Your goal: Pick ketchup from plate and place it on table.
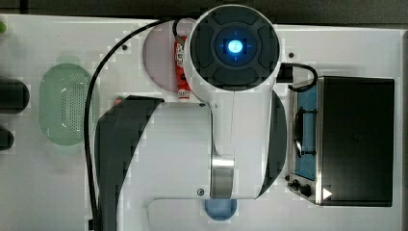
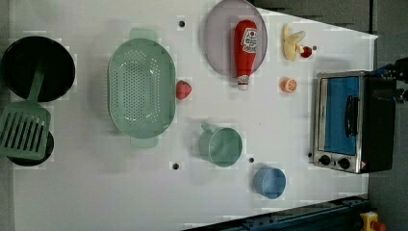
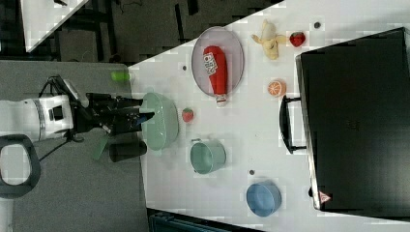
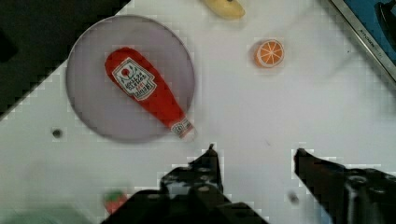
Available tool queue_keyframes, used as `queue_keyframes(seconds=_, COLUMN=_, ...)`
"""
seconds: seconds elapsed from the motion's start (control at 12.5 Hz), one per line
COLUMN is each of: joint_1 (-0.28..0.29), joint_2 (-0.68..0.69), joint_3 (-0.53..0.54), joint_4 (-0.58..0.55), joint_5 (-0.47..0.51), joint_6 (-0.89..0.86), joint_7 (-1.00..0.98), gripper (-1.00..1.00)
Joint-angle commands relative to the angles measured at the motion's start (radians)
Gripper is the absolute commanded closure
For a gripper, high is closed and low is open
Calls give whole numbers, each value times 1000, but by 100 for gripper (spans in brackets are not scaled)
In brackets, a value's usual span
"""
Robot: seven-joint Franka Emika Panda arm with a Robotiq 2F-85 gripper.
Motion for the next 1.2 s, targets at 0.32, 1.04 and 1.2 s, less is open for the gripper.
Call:
queue_keyframes(seconds=0.32, joint_1=-99, joint_2=-175, joint_3=58, joint_4=-52, joint_5=16, joint_6=-188, joint_7=51, gripper=-100)
queue_keyframes(seconds=1.04, joint_1=-73, joint_2=91, joint_3=132, joint_4=-52, joint_5=15, joint_6=-3, joint_7=-112, gripper=-100)
queue_keyframes(seconds=1.2, joint_1=-63, joint_2=170, joint_3=135, joint_4=-51, joint_5=15, joint_6=60, joint_7=-209, gripper=-100)
